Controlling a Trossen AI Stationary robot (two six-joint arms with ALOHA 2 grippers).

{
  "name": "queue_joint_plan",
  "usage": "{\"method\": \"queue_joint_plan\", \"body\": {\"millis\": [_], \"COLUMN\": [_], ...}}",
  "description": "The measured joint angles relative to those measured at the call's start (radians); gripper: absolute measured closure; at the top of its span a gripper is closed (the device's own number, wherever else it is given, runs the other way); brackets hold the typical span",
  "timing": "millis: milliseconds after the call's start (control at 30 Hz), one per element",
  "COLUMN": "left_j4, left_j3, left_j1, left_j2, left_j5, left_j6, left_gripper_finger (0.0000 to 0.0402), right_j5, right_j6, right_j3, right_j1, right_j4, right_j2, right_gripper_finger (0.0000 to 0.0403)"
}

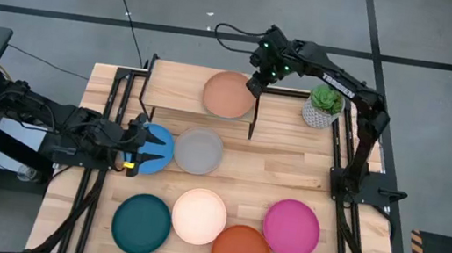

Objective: Place and stack plates onto a shelf
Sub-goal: Put the blue plate on the shelf

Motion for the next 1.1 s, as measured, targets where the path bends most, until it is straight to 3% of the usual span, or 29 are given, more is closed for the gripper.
{"method": "queue_joint_plan", "body": {"millis": [167,300,467,633,733,867,1100], "left_j4": [-0.041,-0.061,-0.108,-0.114,-0.132,-0.187,-0.22], "left_j3": [0.0,0.0,0.0,0.0,0.0,0.0,0.0], "left_j1": [0.0,-0.001,0.0,0.0,-0.001,0.0,0.0], "left_j2": [0.0,0.0,0.0,0.02,0.073,0.192,0.411], "left_j5": [0.078,0.081,0.086,0.137,0.149,0.145,0.125], "left_j6": [0.023,-0.013,-0.059,-0.1,-0.167,-0.243,-0.338], "left_gripper_finger": [0.0198,0.0198,0.0198,0.0198,0.0198,0.0198,0.0198], "right_j5": [0.113,0.238,0.354,0.386,0.393,0.479,0.649], "right_j6": [-0.017,-0.003,0.059,0.123,0.181,0.251,0.3], "right_j3": [0.002,-0.051,-0.26,-0.542,-0.681,-0.812,-0.91], "right_j1": [0.115,0.234,0.39,0.525,0.593,0.68,0.799], "right_j4": [-0.05,-0.055,0.076,0.32,0.43,0.529,0.694], "right_j2": [-0.074,-0.141,-0.251,-0.356,-0.393,-0.41,-0.401], "right_gripper_finger": [0.0306,0.0306,0.0306,0.0306,0.0306,0.0306,0.0306]}}
